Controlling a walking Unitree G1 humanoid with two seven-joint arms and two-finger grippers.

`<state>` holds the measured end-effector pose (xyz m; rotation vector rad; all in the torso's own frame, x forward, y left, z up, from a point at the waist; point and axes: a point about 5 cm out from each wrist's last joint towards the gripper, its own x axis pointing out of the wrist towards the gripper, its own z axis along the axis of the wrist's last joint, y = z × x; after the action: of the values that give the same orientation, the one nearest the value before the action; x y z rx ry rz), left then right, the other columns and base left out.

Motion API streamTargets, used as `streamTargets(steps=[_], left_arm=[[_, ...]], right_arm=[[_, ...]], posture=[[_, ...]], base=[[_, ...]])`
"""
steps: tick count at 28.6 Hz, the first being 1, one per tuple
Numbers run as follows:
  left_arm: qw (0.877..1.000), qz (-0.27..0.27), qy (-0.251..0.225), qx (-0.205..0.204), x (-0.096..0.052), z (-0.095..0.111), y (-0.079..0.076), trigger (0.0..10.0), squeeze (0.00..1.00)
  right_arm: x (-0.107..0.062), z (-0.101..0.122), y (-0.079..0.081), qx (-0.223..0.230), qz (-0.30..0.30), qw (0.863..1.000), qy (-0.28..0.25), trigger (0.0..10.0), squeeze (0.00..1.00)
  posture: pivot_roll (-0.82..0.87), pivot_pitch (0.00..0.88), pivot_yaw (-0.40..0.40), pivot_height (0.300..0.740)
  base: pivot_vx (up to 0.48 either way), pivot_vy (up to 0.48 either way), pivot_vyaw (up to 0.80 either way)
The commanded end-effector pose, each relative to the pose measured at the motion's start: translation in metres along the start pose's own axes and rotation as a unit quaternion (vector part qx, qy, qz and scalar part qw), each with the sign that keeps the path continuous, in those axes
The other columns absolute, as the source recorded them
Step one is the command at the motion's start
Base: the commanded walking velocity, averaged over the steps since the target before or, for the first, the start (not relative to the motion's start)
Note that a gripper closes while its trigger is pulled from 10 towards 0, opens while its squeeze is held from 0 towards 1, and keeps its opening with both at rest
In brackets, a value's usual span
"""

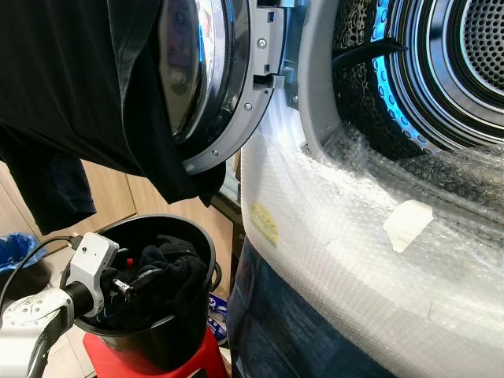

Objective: Clothes washing

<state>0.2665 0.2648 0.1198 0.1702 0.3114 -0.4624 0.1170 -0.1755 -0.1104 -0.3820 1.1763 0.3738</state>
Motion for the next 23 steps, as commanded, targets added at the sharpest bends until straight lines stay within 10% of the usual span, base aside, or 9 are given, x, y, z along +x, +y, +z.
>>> streamTargets(steps=[1,12,14,15,16,23], left_arm=[[0.999,-0.017,0.038,-0.003,-0.001,-0.012,-0.004,10.0,0.00],[0.999,-0.004,0.054,-0.005,-0.003,-0.019,-0.005,9.7,0.00],[0.998,-0.001,0.055,-0.004,-0.003,-0.019,-0.004,8.7,0.00],[0.999,0.000,0.053,-0.004,-0.002,-0.019,-0.004,5.5,0.00],[0.999,-0.002,0.041,-0.009,-0.001,-0.015,-0.004,0.0,0.00],[0.999,-0.012,0.028,-0.013,0.002,-0.009,-0.007,0.0,0.00]], right_arm=[[0.000,0.000,-0.001,0.005,-0.001,1.000,0.002,10.0,0.00],[0.000,-0.002,-0.001,0.003,0.000,1.000,0.004,10.0,0.00],[0.000,-0.002,-0.001,0.003,0.000,1.000,0.004,10.0,0.00],[0.000,-0.002,-0.001,0.003,0.000,1.000,0.004,10.0,0.00],[0.000,-0.002,-0.001,0.003,0.000,1.000,0.004,10.0,0.00],[0.000,-0.002,-0.001,0.004,-0.001,1.000,0.005,10.0,0.00]], posture=[[0.32,0.000,-0.060,0.740],[0.32,0.000,-0.062,0.740],[0.32,0.000,-0.062,0.740],[0.31,0.000,-0.062,0.740],[0.31,0.000,-0.062,0.740],[0.31,0.000,-0.060,0.740]], base=[[0.000,0.000,0.00],[0.000,0.000,0.00],[0.000,0.000,0.00],[0.000,0.000,0.00],[0.000,0.000,0.00],[0.000,0.000,0.00]])
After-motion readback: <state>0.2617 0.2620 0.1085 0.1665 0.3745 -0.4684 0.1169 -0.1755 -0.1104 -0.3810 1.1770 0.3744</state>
